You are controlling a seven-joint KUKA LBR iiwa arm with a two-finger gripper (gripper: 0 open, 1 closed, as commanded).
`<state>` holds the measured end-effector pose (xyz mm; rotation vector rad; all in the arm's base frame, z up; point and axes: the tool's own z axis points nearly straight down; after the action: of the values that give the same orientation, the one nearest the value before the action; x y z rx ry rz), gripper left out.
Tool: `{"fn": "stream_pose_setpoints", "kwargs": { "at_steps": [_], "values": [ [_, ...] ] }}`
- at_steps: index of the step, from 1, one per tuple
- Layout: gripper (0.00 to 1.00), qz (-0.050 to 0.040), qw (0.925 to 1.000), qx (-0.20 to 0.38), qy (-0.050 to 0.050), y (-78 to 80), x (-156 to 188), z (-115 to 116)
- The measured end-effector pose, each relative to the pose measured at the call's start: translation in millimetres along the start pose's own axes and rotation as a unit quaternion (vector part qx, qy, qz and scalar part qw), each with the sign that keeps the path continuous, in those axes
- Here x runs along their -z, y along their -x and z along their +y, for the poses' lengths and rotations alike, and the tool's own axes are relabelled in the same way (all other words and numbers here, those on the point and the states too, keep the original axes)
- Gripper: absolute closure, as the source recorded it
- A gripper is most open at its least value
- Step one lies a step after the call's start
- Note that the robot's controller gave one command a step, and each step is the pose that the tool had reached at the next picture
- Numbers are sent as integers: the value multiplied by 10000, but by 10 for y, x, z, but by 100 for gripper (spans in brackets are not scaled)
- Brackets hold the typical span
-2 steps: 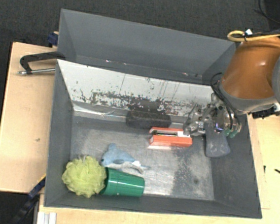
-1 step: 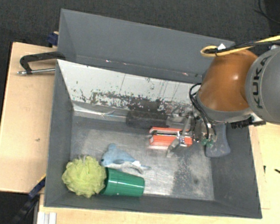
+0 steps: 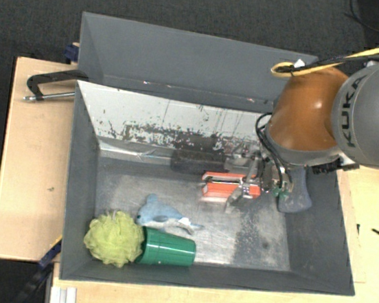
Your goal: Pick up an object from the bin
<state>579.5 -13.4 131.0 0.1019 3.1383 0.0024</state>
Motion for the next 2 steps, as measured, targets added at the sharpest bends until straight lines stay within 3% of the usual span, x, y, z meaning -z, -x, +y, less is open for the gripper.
{"fn": "stream_pose_setpoints", "kwargs": {
  "at_steps": [1,2],
  "values": [
    [100,-3,9911,-1330,-2,64,-545,257],
    [100,-3,9911,-1329,-3,64,-545,258]
  ]
}}
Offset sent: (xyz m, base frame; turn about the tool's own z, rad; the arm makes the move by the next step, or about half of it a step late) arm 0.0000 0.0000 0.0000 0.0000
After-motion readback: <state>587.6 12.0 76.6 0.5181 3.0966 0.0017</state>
